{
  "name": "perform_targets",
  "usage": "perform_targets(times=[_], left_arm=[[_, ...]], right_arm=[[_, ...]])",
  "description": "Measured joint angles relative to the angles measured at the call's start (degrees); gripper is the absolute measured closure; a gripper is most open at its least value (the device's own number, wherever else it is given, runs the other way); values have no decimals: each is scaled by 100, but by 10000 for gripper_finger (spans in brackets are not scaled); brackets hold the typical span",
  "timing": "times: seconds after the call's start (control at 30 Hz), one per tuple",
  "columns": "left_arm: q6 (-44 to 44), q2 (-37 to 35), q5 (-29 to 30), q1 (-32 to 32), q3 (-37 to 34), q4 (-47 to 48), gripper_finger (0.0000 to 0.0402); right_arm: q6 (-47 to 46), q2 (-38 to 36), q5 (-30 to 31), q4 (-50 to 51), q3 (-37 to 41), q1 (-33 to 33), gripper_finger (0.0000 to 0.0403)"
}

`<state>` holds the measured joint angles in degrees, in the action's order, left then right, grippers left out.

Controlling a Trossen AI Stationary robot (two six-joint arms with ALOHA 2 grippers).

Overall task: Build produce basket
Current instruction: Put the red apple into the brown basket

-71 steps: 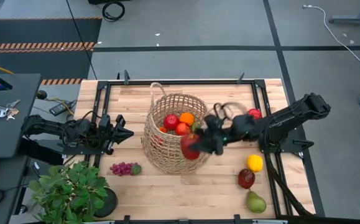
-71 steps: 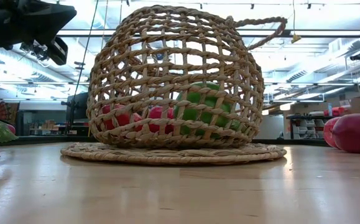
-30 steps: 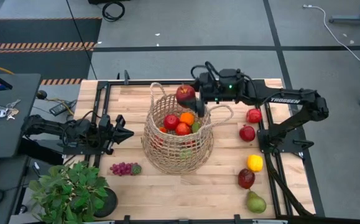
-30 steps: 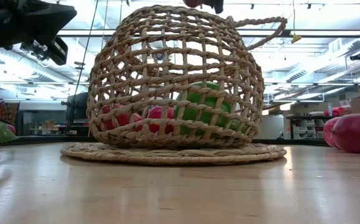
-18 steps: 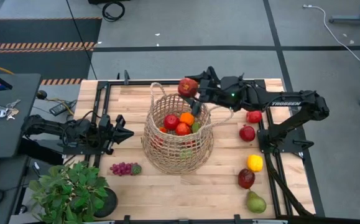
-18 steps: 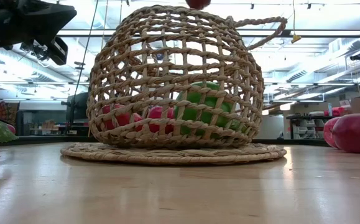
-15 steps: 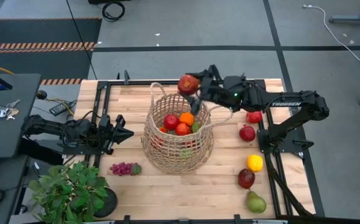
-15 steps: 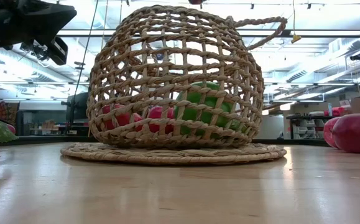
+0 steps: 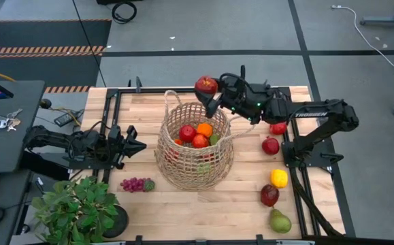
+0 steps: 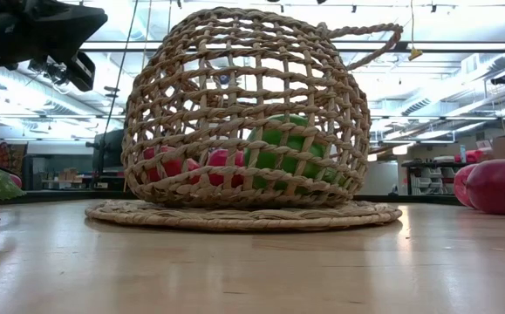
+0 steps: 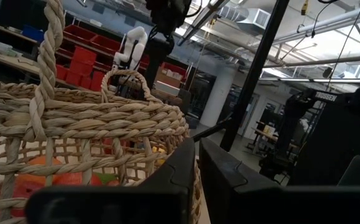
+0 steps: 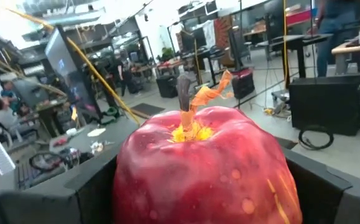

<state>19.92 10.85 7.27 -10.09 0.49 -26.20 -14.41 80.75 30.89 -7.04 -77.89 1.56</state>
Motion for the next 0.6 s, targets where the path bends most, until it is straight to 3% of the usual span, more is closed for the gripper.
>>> perform_targets(times=[0.4,0.6], left_arm=[[2,0,-2,0,0,13,374],[0,-1,1,-2,2,14,375]], right_arm=[[-503,806,-54,-645,-2,-4,54],[-538,941,-89,-287,-292,-4,54]])
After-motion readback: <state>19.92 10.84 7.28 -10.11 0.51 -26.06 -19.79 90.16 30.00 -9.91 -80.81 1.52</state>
